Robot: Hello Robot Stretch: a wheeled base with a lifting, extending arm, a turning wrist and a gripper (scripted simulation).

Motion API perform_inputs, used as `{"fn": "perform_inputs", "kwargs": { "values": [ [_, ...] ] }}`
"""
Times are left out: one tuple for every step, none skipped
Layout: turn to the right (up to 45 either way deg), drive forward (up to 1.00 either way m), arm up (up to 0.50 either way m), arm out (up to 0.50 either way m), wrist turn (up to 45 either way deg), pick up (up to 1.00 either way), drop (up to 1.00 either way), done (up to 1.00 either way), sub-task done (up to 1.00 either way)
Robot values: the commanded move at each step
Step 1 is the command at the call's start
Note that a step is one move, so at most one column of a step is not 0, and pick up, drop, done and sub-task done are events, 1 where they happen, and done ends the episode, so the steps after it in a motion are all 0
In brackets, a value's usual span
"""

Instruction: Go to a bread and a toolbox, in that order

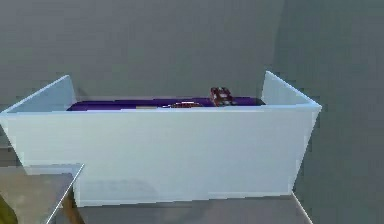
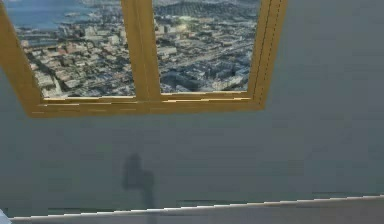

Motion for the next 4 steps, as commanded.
{"fn": "perform_inputs", "kwargs": {
  "values": [
    [-3.0,0.00,0.00,0.00,0.0,0.00,0.00,0.00,0.00],
    [0.0,0.75,0.00,0.00,0.0,0.00,0.00,0.00,0.00],
    [21.0,0.00,0.00,0.00,0.0,0.00,0.00,0.00,0.00],
    [0.0,0.00,0.00,0.00,0.0,0.00,0.00,1.00,0.00]
  ]
}}
